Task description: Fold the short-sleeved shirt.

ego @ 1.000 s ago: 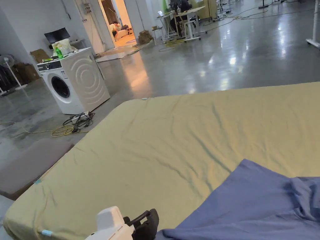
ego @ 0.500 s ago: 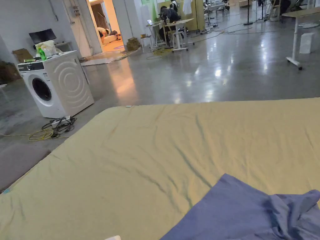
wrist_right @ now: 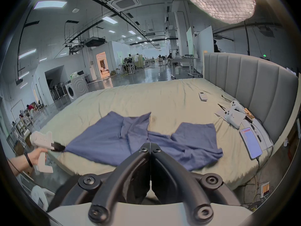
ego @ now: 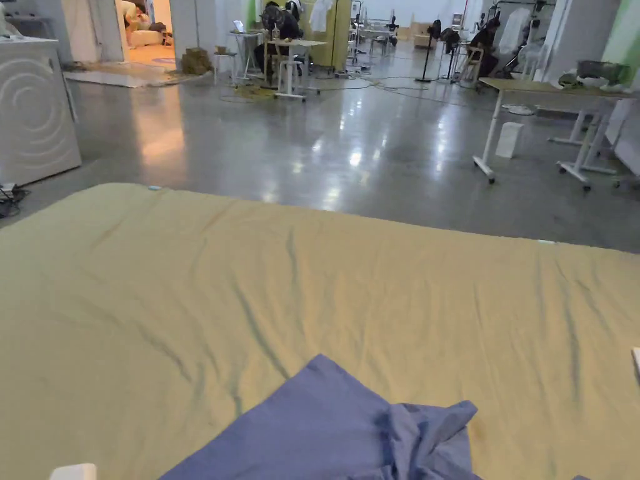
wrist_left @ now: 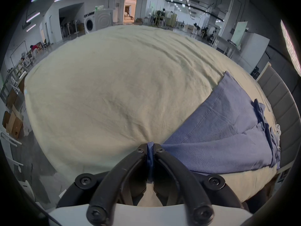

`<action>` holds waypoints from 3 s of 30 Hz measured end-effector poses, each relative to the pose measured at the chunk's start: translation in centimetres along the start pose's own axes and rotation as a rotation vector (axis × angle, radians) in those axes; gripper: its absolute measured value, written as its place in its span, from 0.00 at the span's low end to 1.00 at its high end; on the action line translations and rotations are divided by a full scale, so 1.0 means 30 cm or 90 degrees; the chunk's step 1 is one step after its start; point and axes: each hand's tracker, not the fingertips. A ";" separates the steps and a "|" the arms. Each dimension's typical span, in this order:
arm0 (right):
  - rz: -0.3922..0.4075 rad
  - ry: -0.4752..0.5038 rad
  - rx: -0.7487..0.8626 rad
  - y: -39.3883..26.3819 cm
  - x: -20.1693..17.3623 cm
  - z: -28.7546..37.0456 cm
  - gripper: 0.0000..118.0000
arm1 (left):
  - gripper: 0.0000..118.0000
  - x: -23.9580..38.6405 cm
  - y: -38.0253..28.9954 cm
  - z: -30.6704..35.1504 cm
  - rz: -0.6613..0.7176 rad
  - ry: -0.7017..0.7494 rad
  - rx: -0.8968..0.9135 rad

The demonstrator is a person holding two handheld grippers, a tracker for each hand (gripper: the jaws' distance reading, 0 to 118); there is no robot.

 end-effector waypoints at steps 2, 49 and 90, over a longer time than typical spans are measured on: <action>-0.033 0.026 -0.034 0.085 0.015 -0.114 0.33 | 0.06 -0.013 0.014 -0.007 -0.003 -0.009 -0.014; 0.046 -0.013 0.152 0.943 0.093 -0.153 0.02 | 0.06 0.201 0.466 0.946 -0.056 -0.206 0.397; 0.150 -0.196 0.372 1.695 0.033 0.206 0.02 | 0.06 0.486 1.136 1.448 -0.160 -0.150 0.587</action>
